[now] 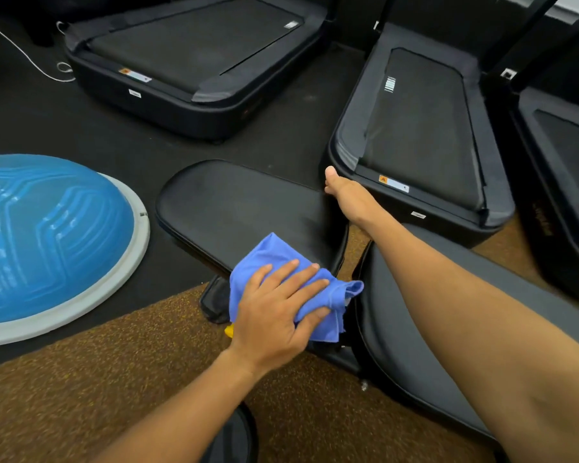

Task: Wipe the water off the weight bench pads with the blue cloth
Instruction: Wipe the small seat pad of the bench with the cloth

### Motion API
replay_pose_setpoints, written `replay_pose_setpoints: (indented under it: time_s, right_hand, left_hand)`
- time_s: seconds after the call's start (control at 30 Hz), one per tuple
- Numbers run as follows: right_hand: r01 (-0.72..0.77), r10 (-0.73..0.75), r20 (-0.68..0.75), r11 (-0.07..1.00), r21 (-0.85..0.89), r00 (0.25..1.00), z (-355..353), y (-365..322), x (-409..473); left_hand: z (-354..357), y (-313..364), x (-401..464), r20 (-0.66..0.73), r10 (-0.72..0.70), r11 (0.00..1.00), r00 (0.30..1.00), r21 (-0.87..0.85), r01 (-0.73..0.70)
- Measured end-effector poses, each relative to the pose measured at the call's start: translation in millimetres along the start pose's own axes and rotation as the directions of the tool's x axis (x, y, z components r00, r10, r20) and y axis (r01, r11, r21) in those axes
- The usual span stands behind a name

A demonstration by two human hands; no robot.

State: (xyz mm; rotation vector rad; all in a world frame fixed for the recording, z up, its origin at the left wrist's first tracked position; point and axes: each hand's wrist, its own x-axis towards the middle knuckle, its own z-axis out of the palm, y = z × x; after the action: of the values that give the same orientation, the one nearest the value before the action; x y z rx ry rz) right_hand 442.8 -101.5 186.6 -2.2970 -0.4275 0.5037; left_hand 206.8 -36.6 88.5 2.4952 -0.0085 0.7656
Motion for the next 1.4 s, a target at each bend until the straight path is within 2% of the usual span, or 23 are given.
replay_pose_setpoints:
  time_s: [0.1,0.2,0.3,0.4,0.43,0.5,0.6,0.7,0.77,0.83,0.9,0.93,1.0,1.17,1.3,1.4]
  right_hand:
    - [0.008,-0.009,0.02,0.999,0.034,1.0,-6.0,9.3,-3.7]
    - [0.058,-0.06,0.047,0.998,0.024,0.997,-10.1,14.6,-7.8]
    - [0.063,-0.067,0.066,0.996,0.068,0.996,-20.9,14.8,-22.0]
    - [0.012,-0.022,0.038,0.969,0.246,0.999,-38.8,14.2,-48.7]
    - [-0.019,-0.002,0.072,0.957,0.289,0.997,-45.6,14.3,-59.8]
    - [-0.096,0.015,0.249,0.944,0.315,0.968,-57.2,15.4,-81.2]
    - [-0.113,-0.046,0.483,0.949,0.295,0.874,-58.8,17.6,-108.4]
    - [-0.094,-0.106,0.456,0.913,0.396,0.884,-46.3,21.5,-125.1]
    - [-0.067,-0.135,0.387,0.882,0.467,0.912,-42.2,21.0,-130.5]
    - [-0.023,-0.163,0.313,0.857,0.515,0.936,-42.8,17.9,-134.5]
    - [0.017,-0.165,0.24,0.854,0.519,0.957,-44.1,16.2,-140.8]
    - [0.03,-0.163,0.212,0.854,0.519,0.964,-44.5,15.0,-145.2]
    - [0.048,-0.169,0.182,0.847,0.529,0.969,-47.4,11.8,-155.4]
    - [0.063,-0.198,0.188,0.83,0.554,0.962,-61.8,-8.5,-174.8]
    - [0.043,-0.195,0.229,0.841,0.54,0.954,-75.5,-16.9,-182.8]
    - [-0.025,-0.089,0.219,0.882,0.471,0.972,-84.0,-8.5,-187.8]
  left_hand:
    - [2.3,18.7,4.4,0.022,-0.1,0.995,0.995,-0.009,0.1]
    - [3.6,36.9,15.3,0.032,-0.281,0.958,0.959,-0.048,0.282]
    - [9.0,57.3,33.5,0.02,-0.496,0.864,0.868,-0.09,0.496]
    - [10.5,76.1,53.0,0.03,-0.663,0.738,0.748,-0.144,0.659]
    - [11.1,82.0,58.7,0.041,-0.692,0.708,0.721,-0.158,0.688]
    - [11.9,91.2,67.7,0.056,-0.714,0.68,0.698,-0.183,0.71]
    - [14.2,94.3,74.2,0.09,-0.678,0.698,0.73,-0.233,0.677]
    - [13.7,88.7,79.2,0.128,-0.648,0.684,0.751,-0.335,0.647]
    - [6.5,92.5,81.1,0.182,-0.692,0.577,0.698,-0.443,0.687]
    - [-6.0,93.8,80.6,0.284,-0.71,0.391,0.645,-0.603,0.695]
    - [-19.3,91.6,78.1,0.389,-0.647,0.215,0.655,-0.732,0.647]
    - [-25.6,90.1,78.7,0.423,-0.616,0.174,0.665,-0.75,0.638]
    - [-35.9,86.9,82.2,0.451,-0.545,0.17,0.707,-0.766,0.62]
    - [-62.0,76.4,90.9,0.471,-0.409,0.297,0.782,-0.742,0.602]
    - [-73.2,59.9,92.6,0.541,-0.257,0.385,0.801,-0.703,0.598]
    - [-70.8,53.9,87.6,0.525,-0.271,0.422,0.807,-0.689,0.589]
